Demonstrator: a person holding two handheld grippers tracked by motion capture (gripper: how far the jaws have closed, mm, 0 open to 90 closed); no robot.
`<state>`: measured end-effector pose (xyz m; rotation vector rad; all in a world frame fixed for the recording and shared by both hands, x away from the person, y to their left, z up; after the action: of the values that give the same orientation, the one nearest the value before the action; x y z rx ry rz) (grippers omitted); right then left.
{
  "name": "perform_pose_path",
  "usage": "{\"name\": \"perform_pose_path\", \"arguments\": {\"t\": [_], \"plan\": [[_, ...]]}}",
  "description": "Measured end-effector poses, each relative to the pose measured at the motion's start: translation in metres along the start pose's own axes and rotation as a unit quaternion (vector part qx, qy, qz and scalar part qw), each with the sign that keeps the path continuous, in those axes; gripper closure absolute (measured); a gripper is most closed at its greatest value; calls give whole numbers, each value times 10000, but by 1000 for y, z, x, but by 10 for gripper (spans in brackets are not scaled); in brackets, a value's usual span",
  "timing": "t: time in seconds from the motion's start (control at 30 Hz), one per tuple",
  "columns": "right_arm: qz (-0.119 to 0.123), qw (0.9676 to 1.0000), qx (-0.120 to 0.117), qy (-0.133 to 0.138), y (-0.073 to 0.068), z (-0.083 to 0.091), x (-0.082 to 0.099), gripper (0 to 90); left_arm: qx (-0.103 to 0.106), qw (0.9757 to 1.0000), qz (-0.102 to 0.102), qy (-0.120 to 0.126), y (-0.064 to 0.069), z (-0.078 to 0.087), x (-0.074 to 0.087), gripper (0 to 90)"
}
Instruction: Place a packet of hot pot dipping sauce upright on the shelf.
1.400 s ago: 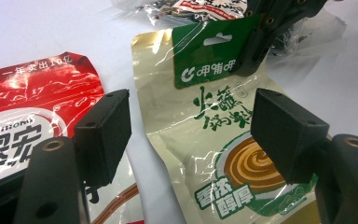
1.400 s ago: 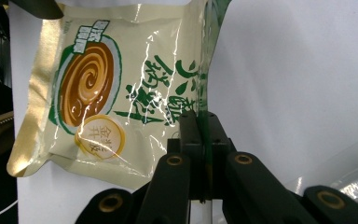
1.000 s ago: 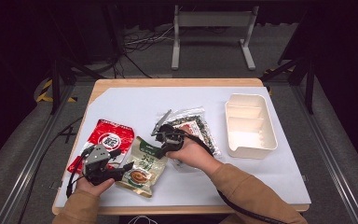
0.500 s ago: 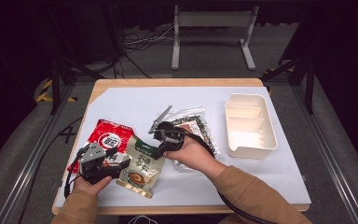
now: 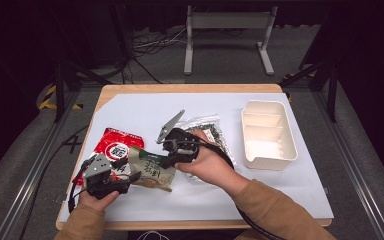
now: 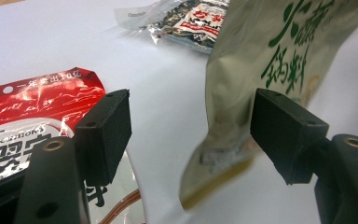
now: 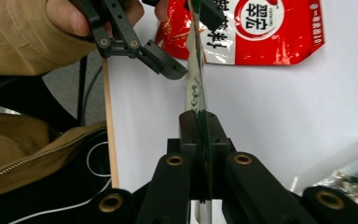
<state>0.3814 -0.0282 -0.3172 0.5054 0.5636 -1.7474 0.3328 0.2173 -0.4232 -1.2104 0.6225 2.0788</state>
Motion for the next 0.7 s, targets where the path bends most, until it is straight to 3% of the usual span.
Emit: {"name": "perform_pose_path", "arguments": {"t": [0.13,0.47,0.7], "plan": [[128,9996,235,-6,-3,9,-2,894,-2,10000,21,4,-1,0,0,296],[283,9981,518,155,0,39,-6,894,-15,10000,12,-31,-1,-1,1,296],[491,9966,647,134,2,48,-4,894,-38,10000,-2,-49,-2,-1,1,296]]}}
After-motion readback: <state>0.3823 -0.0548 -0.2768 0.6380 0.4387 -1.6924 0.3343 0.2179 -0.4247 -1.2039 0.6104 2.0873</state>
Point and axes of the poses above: each handheld gripper's, and its own axes: z roughly backward along the jaws, x roughly out of its underside, y roughly to its right, the point moved 1 cm from there along -z, roughly forward along the jaws, and after that the axes turned 2 degrees about y, right-handed, at the moved point
